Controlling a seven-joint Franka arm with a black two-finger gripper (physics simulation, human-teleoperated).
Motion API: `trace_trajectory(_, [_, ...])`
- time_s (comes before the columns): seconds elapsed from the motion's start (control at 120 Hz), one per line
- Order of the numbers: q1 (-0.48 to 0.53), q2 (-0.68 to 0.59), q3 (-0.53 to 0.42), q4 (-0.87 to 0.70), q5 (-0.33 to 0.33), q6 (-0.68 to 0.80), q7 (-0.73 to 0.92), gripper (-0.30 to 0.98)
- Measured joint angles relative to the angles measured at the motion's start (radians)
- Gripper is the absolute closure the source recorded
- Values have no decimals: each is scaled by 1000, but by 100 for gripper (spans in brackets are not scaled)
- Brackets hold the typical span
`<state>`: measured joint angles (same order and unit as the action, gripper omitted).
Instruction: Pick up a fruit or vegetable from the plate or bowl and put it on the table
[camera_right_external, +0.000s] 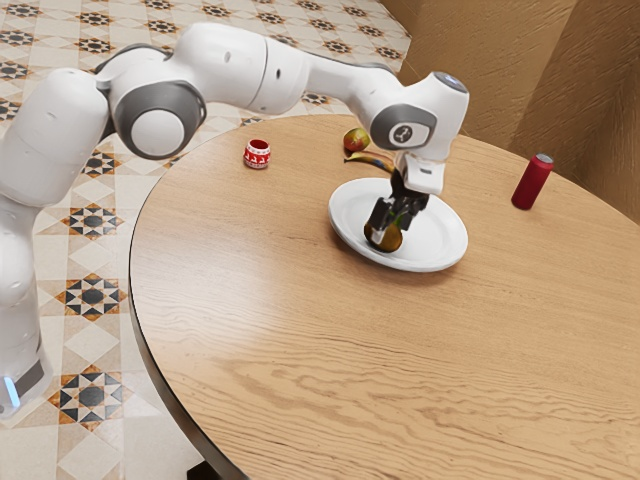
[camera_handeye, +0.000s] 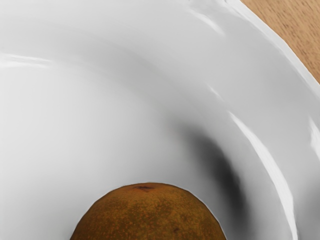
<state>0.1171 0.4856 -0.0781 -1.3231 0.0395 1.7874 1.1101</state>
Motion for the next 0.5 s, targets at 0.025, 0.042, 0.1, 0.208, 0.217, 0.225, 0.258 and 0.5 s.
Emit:
trace_trajectory(0.025, [0,1,-1,1,0,2,1,0])
trace_trajectory(0.042, [0,1,-2,1,1,3,2,0])
trace_trajectory(0.1, [-2,1,-5,2,1,6,5,0])
trace_trajectory(0.208, [-6,1,-6,2,2,11,10,0])
trace_trajectory(0.217, [-6,1,-6,2,2,11,10,0])
trace_trajectory(0.225, [-6,1,-6,2,3,11,10,0])
trace_trajectory(0.258, [-6,1,-6,2,5,14,12,0])
trace_trajectory(0.5, [-8,10,-10,2,31,30,26,0])
